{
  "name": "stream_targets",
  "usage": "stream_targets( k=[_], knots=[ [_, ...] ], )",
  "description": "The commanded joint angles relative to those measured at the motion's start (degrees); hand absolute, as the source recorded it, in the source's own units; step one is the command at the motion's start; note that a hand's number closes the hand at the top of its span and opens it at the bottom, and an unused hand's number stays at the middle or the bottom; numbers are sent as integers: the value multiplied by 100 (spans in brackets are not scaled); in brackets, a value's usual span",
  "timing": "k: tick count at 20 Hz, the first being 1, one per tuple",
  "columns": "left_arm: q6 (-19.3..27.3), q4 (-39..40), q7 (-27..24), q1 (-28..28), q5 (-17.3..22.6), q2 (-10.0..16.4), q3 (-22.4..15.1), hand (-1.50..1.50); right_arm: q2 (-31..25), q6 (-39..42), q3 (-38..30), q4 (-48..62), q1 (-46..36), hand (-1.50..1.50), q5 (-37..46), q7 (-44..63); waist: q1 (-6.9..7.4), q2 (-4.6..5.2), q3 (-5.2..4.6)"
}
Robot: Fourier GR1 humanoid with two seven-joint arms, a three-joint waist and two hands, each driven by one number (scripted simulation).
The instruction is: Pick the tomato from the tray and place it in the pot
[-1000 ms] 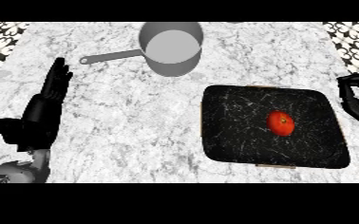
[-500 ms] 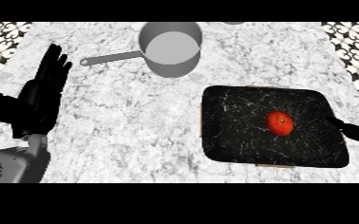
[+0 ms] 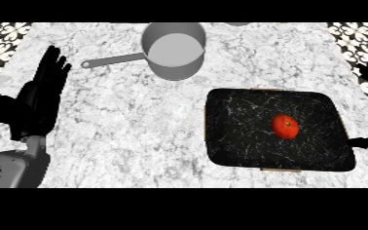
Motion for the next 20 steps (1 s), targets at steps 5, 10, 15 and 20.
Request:
stream_targets(
  k=[5,10,15,20],
  knots=[
    [-26,84,-5,-232,-136,-103,-63,0,-418,786,1172,-1193,-579,-150,787,2306,32,2,2],
    [-377,133,-143,7,9,-17,254,0,109,1003,1498,-1713,-455,-150,937,3237,4,6,11],
    [-601,376,-26,-224,-28,-78,518,0,608,1321,1328,-2046,-626,-150,958,4020,-11,10,13],
    [-685,233,47,-152,-251,-246,612,0,1102,1384,1242,-1503,-796,-150,1599,3807,11,16,16]
  ],
)
